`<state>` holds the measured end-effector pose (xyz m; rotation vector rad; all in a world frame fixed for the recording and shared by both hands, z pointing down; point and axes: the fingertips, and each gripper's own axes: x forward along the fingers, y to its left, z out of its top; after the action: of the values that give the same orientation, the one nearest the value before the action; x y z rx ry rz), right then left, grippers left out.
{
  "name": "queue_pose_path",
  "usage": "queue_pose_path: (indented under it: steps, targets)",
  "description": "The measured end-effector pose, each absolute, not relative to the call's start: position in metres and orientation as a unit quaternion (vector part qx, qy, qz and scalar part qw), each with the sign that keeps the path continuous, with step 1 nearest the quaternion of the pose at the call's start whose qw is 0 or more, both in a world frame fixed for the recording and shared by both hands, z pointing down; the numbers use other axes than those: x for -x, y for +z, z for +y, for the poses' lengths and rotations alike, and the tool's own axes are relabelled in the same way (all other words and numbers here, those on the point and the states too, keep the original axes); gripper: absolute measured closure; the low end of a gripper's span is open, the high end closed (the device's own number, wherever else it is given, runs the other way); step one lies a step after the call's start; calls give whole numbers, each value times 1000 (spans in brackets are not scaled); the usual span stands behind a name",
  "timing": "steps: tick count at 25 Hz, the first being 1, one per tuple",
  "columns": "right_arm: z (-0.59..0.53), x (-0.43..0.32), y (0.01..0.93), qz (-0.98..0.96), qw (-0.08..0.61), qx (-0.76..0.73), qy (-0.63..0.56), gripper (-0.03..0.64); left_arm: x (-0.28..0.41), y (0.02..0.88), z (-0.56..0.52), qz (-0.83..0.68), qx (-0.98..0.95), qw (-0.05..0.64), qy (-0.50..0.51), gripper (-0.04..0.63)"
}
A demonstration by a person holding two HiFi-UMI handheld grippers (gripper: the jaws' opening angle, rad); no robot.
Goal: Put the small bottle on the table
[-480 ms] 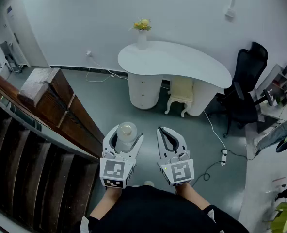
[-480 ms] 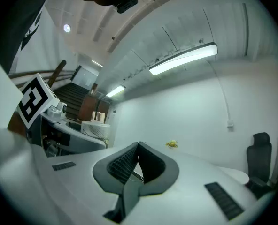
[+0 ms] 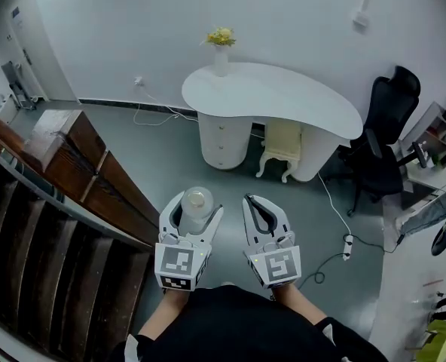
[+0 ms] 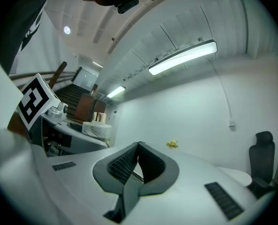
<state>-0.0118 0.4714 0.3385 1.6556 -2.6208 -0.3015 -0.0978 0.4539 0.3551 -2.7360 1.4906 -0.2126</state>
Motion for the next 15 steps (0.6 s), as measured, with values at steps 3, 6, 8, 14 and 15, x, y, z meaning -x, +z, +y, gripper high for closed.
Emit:
queue_pose_path:
  steps: [3, 6, 8, 14, 15]
  targets:
    - [467, 4, 334, -843, -10, -527, -108, 595, 91, 356, 451, 480, 875, 6, -66, 262]
    - [462, -1, 337, -845, -11, -524, -104, 594, 87, 359, 446, 483, 873, 4, -68, 262]
    - [456, -5, 340, -846, -9, -524, -97, 594, 84, 361, 440, 484, 872, 2, -72, 262]
    - [438, -11, 348, -847, -8, -524, -87, 595, 79, 366, 423, 483, 872, -2, -74, 262]
    - [434, -12, 349, -846, -8, -525, -87, 594, 79, 367, 419, 483, 873, 0, -73, 262]
